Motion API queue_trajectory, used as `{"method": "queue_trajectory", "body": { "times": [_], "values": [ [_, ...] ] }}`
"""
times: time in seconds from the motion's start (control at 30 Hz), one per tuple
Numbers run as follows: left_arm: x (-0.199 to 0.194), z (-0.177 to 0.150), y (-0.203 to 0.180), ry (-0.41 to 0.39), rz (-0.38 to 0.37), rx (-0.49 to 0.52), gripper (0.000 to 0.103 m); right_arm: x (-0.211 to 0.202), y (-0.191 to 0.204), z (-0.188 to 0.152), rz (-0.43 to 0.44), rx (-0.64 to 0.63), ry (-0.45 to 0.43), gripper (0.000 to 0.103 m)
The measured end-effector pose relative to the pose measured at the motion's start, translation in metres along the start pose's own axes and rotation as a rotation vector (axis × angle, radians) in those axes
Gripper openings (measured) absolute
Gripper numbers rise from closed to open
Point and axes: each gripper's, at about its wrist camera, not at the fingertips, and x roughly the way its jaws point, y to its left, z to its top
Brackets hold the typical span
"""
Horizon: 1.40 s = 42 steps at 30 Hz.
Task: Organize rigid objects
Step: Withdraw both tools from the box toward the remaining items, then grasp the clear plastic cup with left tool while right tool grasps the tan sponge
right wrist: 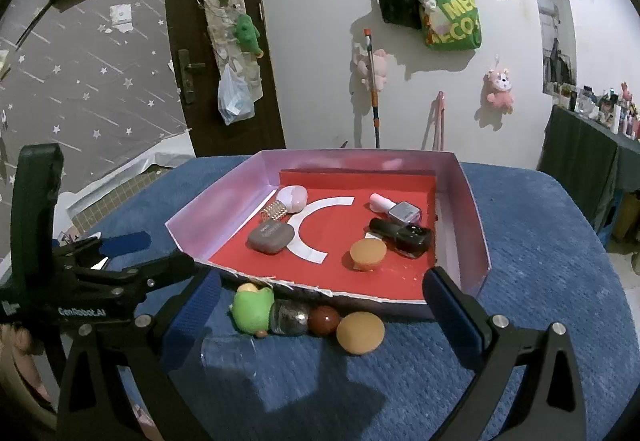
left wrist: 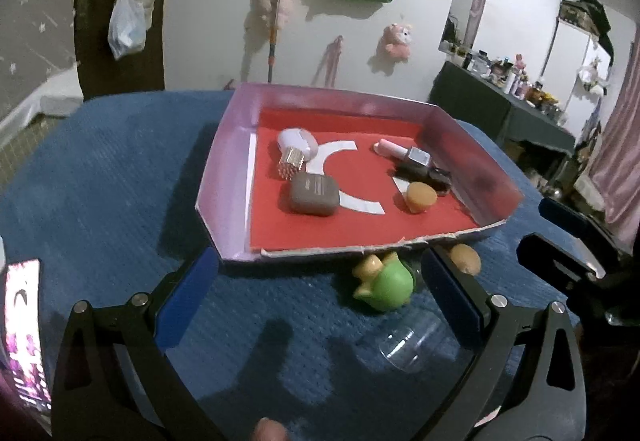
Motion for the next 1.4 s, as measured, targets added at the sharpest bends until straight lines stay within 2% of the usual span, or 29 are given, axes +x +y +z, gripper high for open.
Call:
{"method": "queue_trajectory", "body": {
  "times": [0.1,0.27,0.73,0.8,0.97,1.13,1.3,1.4],
  "values": [
    [0.0,-0.007,0.001,0.0,0.046,-0.005,0.103,-0.003,0.001,-0.005,0.001,-0.009,-0.009,0.103],
    [-0.004,-0.014,0.001,0.005,0.041,-0.01,0.103,-0.005,0.002,-0.014,-0.006,-0.023,-0.007,0.103],
    [-0.011,-0.031,-0.013,0.017,-0.057,0.028,0.103,-0.001,0.004,-0.032,-0.052,-0.025,0.04,0.102],
    [-0.01,-0.034,-0.017,0.024,-0.07,0.04,0.103,0.001,0.002,-0.034,-0.054,-0.022,0.052,0.096],
    [-0.009,-0.039,-0.029,0.038,-0.116,0.069,0.103,0.007,-0.006,-0.039,-0.055,0.004,0.089,0.091],
    [-0.001,-0.044,-0.041,0.06,-0.127,0.095,0.102,0.015,-0.016,-0.038,-0.072,0.017,0.118,0.084],
    [0.012,-0.048,-0.047,0.096,-0.122,0.112,0.089,0.034,-0.027,-0.043,-0.087,0.033,0.189,0.071],
    [0.018,-0.05,-0.048,0.113,-0.115,0.122,0.085,0.042,-0.029,-0.047,-0.084,0.035,0.218,0.068]
  ]
}}
